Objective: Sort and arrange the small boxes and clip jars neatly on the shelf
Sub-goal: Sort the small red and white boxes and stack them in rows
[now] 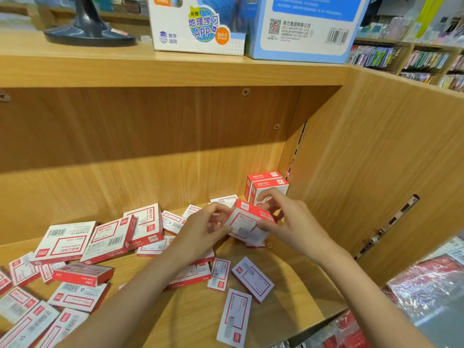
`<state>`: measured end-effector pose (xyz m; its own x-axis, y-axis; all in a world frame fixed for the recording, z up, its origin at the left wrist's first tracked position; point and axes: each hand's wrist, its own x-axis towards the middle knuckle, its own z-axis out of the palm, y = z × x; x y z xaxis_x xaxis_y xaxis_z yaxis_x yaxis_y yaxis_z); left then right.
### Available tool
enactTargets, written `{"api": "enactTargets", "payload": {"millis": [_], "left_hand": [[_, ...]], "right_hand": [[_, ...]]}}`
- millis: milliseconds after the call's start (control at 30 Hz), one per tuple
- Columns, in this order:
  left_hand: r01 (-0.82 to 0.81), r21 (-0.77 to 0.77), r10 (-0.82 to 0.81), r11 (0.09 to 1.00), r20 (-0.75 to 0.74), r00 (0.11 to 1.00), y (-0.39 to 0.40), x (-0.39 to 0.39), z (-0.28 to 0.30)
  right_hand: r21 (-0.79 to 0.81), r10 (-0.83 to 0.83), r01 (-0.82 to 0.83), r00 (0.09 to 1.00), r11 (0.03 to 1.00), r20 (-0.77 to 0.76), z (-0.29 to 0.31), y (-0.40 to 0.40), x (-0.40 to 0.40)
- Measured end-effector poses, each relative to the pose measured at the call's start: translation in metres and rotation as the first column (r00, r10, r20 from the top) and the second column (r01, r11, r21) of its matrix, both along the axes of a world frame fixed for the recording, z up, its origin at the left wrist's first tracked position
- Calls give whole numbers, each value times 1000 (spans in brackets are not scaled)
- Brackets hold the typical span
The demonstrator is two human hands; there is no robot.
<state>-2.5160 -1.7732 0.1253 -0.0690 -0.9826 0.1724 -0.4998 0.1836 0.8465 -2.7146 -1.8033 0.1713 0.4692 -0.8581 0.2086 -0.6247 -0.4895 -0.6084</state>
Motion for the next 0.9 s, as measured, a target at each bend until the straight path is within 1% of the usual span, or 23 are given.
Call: {"api": "enactTargets", "payload": {"millis": [33,100,167,233,300,333,367,433,500,533,567,633,700,733,800,900], "left_hand": [[-16,-12,17,1000,35,999,-3,-1,0],[-48,-26,51,999,142,989,-9,-1,-1],[-55,-21,59,998,225,973,-14,-1,-3],[-53,11,48,999,257,965,-17,-3,-6],[-49,24,41,999,281,959,-19,-4,-8],[-46,21,38,999,294,955,-21,-3,-9],[-39,14,33,999,303,953,-22,-2,-10],[-19,7,15,1000,312,950,-22,3,-10],[18,-1,-17,1000,331,943,-21,8,-12],[34,-8,-29,999,341,940,-20,9,-14],[44,-18,-35,999,351,936,-19,10,-15],[43,-32,-27,999,381,924,-19,10,-15],[49,-7,-41,999,417,908,-21,10,-14],[60,19,-62,998,437,898,-22,10,-12],[75,51,-90,996,465,881,-23,9,-10],[69,17,-69,997,496,866,-25,9,-9]], "right_hand": [[-59,-36,35,999,998,-15,3,-1,-2],[-200,-162,146,985,969,-66,9,-3,-7],[-341,-309,245,940,908,-147,12,-8,-10],[-415,-412,296,883,860,-225,10,-11,-8],[-394,-473,347,832,851,-289,4,-12,-3],[-360,-474,357,818,862,-325,0,-13,-1],[-325,-449,344,823,881,-347,-4,-15,0],[-222,-330,265,877,938,-349,-9,-21,0],[-66,-189,177,945,982,-266,-8,-27,-7],[17,-128,136,964,991,-232,-6,-29,-12],[80,-66,88,970,993,-236,-4,-30,-16],[139,56,-10,940,990,-337,-2,-30,-22],[137,102,-52,918,989,-384,-5,-29,-23],[107,75,-36,917,994,-392,-8,-29,-22],[18,-45,56,918,998,-393,-11,-31,-17],[-137,-240,203,900,969,-364,-19,-30,-2]]}}
